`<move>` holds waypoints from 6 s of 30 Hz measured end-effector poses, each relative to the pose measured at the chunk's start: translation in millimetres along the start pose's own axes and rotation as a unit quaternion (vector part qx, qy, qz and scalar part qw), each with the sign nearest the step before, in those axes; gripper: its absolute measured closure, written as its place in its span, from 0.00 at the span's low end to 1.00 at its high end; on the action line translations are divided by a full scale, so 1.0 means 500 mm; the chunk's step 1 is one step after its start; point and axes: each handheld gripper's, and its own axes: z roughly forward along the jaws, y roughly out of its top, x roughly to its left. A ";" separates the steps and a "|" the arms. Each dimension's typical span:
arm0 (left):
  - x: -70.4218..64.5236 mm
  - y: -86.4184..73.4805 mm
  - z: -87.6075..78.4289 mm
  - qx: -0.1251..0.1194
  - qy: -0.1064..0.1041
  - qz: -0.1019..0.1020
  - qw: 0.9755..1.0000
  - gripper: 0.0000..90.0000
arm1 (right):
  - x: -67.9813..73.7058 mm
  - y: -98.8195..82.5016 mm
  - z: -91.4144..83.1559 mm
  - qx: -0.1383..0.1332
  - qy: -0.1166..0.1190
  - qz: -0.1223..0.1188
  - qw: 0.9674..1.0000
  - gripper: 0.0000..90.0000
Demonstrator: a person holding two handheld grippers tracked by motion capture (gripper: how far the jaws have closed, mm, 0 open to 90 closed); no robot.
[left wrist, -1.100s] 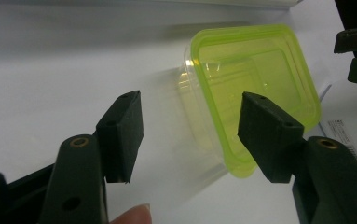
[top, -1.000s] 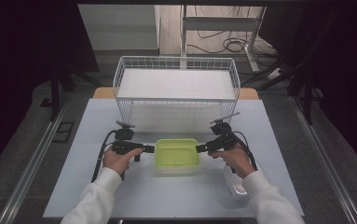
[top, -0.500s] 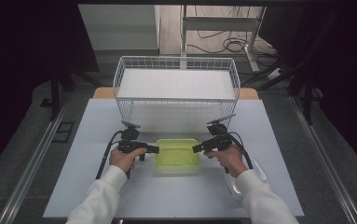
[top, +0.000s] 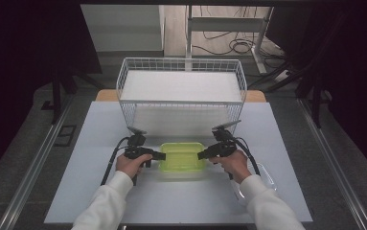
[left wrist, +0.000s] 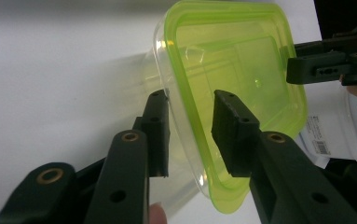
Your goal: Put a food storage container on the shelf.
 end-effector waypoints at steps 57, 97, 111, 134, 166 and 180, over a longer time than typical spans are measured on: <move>-0.144 -0.013 -0.152 -0.120 -0.019 0.122 0.985 0.88 | 0.075 -0.034 -0.160 -0.138 0.048 -0.105 0.984 0.86; -0.247 0.055 -0.256 -0.174 -0.020 0.187 0.967 0.88 | 0.147 0.016 -0.292 -0.214 0.034 -0.168 0.962 0.85; -0.252 0.100 -0.277 -0.184 -0.019 0.186 0.965 0.88 | 0.164 0.059 -0.318 -0.231 0.032 -0.174 0.957 0.85; -0.249 0.215 -0.295 -0.186 -0.008 0.188 0.964 0.89 | 0.163 0.163 -0.334 -0.242 0.023 -0.168 0.955 0.85; -0.166 0.329 -0.235 -0.134 -0.030 0.110 0.984 0.89 | 0.108 0.288 -0.287 -0.187 0.031 -0.090 0.978 0.84; -0.123 0.381 -0.220 -0.121 -0.066 0.041 0.990 0.85 | 0.058 0.327 -0.251 -0.184 0.086 -0.012 0.979 0.82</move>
